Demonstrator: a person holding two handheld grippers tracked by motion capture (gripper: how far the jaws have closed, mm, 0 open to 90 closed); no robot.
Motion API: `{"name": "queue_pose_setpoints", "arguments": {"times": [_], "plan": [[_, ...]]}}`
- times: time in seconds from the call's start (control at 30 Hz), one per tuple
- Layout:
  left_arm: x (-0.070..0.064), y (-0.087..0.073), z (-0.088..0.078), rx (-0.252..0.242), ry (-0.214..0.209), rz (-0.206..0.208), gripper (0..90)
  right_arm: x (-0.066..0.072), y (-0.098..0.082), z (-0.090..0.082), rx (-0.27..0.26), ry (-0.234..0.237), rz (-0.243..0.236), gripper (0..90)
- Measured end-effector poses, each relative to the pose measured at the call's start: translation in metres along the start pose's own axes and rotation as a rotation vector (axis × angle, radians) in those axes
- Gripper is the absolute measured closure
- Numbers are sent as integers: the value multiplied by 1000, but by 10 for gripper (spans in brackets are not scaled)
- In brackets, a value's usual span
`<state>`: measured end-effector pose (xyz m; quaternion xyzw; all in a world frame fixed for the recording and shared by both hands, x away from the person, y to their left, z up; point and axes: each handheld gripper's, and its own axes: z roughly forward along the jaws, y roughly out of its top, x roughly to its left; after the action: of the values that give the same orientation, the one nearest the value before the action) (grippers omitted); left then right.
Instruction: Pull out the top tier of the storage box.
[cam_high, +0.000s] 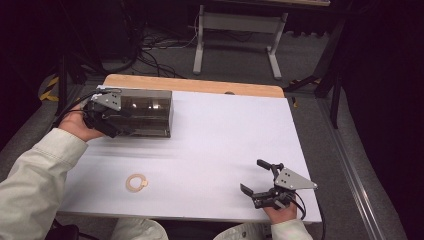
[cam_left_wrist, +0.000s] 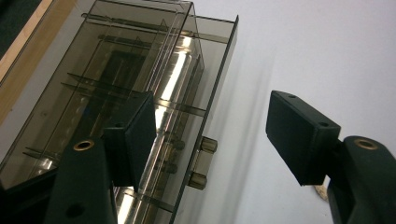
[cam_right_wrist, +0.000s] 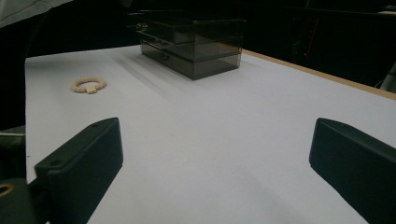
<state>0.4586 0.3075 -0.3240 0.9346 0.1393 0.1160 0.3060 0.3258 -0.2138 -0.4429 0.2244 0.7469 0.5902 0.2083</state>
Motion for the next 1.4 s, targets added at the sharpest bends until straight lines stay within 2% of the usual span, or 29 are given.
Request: {"name": "queue_pose_setpoints", "arguments": {"times": [0.17, 0.2, 0.27, 0.37, 0.57, 0.73, 0.9, 1.1, 1.2, 1.33, 1.4], "plan": [[-2, 1, 2, 21, -3, 33, 376, 0, 0, -1, 1, -1, 0, 35], [-2, 2, 3, 26, -8, 58, 410, 0, 0, 0, -2, -1, 1, 35], [-2, 1, 4, 36, -9, 70, 426, 0, 0, 0, 0, 2, 0, 35], [-2, 1, 7, 59, -7, 116, 442, 0, 0, 0, -2, 0, 0, 35], [-2, 0, 12, 78, -20, 136, 447, 0, 0, 0, -2, 2, -4, 34], [-2, -1, 20, 146, -12, 141, 458, 0, 0, 0, -1, 2, -3, 35], [-2, -2, 25, 191, -10, 153, 498, 0, 0, -1, -1, 2, -5, 35], [-3, -3, 30, 243, 12, 165, 550, 0, 0, 0, -1, 3, -5, 35], [-3, -3, 33, 282, 50, 185, 569, 0, 0, 0, 2, 1, -3, 35], [-3, -4, 36, 306, 58, 204, 600, 0, 0, 0, 3, 3, -4, 35], [-4, -3, 35, 309, 57, 211, 668, 0, 0, 0, 4, 4, 0, 35]]}}
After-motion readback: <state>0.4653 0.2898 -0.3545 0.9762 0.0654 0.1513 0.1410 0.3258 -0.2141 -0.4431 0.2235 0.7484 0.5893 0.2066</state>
